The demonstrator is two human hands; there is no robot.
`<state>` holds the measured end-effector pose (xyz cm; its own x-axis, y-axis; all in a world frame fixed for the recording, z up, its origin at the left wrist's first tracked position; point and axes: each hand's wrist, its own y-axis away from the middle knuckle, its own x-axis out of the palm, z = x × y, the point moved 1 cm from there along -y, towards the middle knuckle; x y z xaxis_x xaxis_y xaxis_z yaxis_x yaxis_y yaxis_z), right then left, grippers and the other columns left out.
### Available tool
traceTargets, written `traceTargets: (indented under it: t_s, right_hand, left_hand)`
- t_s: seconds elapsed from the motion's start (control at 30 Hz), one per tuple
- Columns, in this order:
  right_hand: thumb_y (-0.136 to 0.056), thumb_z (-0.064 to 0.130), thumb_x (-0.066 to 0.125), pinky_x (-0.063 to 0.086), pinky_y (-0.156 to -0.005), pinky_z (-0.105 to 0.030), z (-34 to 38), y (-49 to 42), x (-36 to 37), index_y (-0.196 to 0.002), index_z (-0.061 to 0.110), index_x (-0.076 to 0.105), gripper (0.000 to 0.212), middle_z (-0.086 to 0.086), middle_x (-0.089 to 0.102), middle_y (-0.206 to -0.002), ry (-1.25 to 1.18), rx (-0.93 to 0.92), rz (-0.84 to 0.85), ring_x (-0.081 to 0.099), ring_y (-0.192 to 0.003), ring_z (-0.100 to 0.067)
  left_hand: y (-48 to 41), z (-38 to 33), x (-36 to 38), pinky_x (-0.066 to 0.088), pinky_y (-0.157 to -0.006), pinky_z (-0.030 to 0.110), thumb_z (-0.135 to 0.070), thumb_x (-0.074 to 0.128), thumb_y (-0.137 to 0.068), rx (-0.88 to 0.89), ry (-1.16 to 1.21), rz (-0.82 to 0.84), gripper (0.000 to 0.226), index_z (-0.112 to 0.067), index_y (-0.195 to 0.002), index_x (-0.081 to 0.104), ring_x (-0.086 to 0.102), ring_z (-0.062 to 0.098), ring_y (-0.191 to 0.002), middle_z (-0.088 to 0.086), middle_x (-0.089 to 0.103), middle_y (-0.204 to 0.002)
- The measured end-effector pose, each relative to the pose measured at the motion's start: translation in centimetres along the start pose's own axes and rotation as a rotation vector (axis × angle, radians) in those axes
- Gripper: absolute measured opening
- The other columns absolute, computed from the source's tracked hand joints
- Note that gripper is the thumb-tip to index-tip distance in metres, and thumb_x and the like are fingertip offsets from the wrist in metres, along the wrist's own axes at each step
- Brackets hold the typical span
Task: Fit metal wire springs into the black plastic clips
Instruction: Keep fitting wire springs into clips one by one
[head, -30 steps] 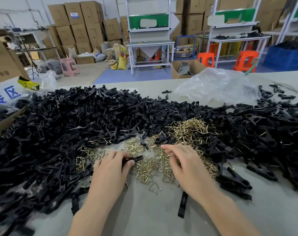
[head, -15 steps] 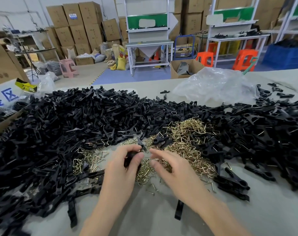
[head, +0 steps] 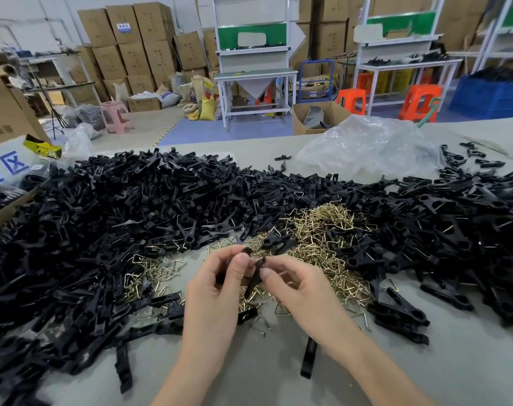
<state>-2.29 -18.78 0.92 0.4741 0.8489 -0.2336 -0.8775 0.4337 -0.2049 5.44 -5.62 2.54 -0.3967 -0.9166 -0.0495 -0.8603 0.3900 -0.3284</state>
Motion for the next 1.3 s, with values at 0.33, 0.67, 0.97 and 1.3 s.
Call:
traceTargets:
  t_s: [0.33,0.67,0.97,1.3]
  right_hand:
    - [-0.092,0.029,0.066,0.058,-0.087,-0.025,0.9,-0.5,-0.7,-0.092,0.023,0.078,0.014,-0.012,0.077,-0.105,-0.576,0.186,-0.017,0.074,-0.102,-0.025]
    - [-0.068,0.039,0.089,0.054,-0.061,-0.024,0.6,-0.8,-0.8,-0.091,0.027,0.077,0.028,-0.002,0.067,-0.081,-0.727,0.189,-0.016,0.062,-0.068,-0.013]
    - [-0.084,0.021,0.078,0.055,-0.084,-0.020,0.8,-0.3,-1.0,-0.128,0.040,0.067,0.049,0.001,0.075,-0.108,-0.445,0.137,0.052,0.072,-0.092,-0.013]
    - [-0.077,0.034,0.082,0.055,-0.089,-0.023,0.8,-0.4,-1.1,-0.127,0.048,0.064,0.055,0.002,0.073,-0.108,-0.360,0.094,0.033,0.072,-0.102,-0.017]
  left_hand:
    - [-0.3,0.2,0.1,0.049,-0.057,0.024,-0.027,0.046,-0.105,-0.195,0.096,0.111,0.031,-0.025,-0.081,0.065,0.052,0.013,-0.060,-0.004,0.053,-0.064]
    - [-0.3,0.4,0.5,0.050,-0.055,0.025,-0.038,0.051,-0.090,-0.338,0.441,0.191,0.033,-0.021,-0.102,0.077,0.060,0.015,-0.064,0.003,0.067,-0.082]
    - [-0.1,0.4,0.2,0.056,-0.069,0.023,-0.023,0.060,-0.096,-0.135,0.107,0.114,0.019,-0.032,-0.109,0.071,0.069,0.011,-0.079,-0.002,0.075,-0.090]
    - [0.2,0.6,0.6,0.054,-0.066,0.018,-0.017,0.060,-0.097,-0.119,0.075,0.078,0.010,-0.024,-0.098,0.067,0.071,0.012,-0.076,0.000,0.075,-0.085]
